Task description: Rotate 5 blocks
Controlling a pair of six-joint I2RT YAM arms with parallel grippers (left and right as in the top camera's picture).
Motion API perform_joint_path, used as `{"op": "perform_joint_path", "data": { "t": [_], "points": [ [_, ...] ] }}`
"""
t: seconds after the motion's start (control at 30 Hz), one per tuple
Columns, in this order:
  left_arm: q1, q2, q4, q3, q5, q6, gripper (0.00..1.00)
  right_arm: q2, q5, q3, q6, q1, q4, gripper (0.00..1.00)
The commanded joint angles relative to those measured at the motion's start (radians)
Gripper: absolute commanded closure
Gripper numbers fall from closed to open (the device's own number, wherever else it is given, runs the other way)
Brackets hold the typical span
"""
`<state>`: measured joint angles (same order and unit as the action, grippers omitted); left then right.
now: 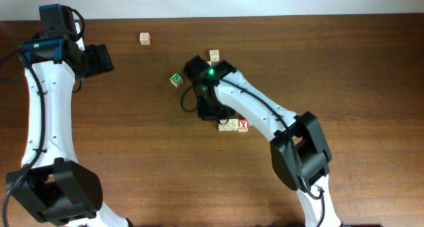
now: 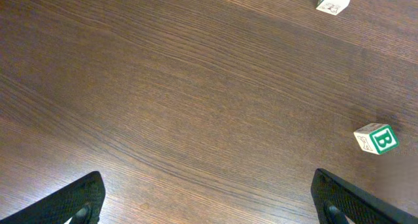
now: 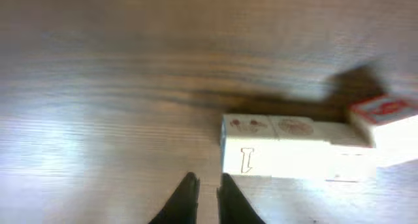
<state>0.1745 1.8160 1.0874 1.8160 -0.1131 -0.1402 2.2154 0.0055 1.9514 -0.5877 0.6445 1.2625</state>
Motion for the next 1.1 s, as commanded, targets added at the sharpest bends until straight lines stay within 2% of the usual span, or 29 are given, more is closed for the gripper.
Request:
{"op": "perform_joint_path", "data": {
  "t": [0.0,0.07,0.17,0.2,0.23,0.33,0.47,0.63,1.07],
  "points": [
    [0.005,0.002,-0.001,0.019,-0.008,-0.013,0.01,-0.005,0.0,0.159,0.145,-0.068,0.086,0.75],
    [0.005,0.002,-0.001,0.019,-0.008,-0.013,0.01,-0.004,0.002,0.169,0.17,-0.123,0.102,0.74],
    [0.005,0.002,-0.001,0.019,-0.008,-0.013,0.01,0.001,0.003,0.132,0.17,-0.193,0.1,0.86],
    [0.005,0.002,-0.001,0.019,-0.008,-0.013,0.01,0.002,0.003,0.104,0.17,-0.219,0.094,0.94],
    [0.005,0.002,-0.001,0.019,-0.008,-0.013,0.01,0.002,0.003,0.07,0.17,-0.241,0.082,0.95],
    [0.005,0.002,-0.001,0.019,-0.008,-0.013,0.01,0.002,-0.001,-0.026,0.192,-0.281,0.03,0.95],
    [0.005,0.002,-0.001,0.019,-0.008,-0.013,0.01,0.002,-0.035,-0.117,0.3,-0.291,-0.065,0.96],
    [0.005,0.002,-0.001,0.019,-0.008,-0.013,0.01,0.002,-0.035,-0.177,0.299,-0.293,-0.133,0.96],
    [0.005,0.002,-0.001,0.019,-0.008,-0.013,0.01,0.002,-0.055,-0.198,0.299,-0.291,-0.137,0.95]
  ]
}}
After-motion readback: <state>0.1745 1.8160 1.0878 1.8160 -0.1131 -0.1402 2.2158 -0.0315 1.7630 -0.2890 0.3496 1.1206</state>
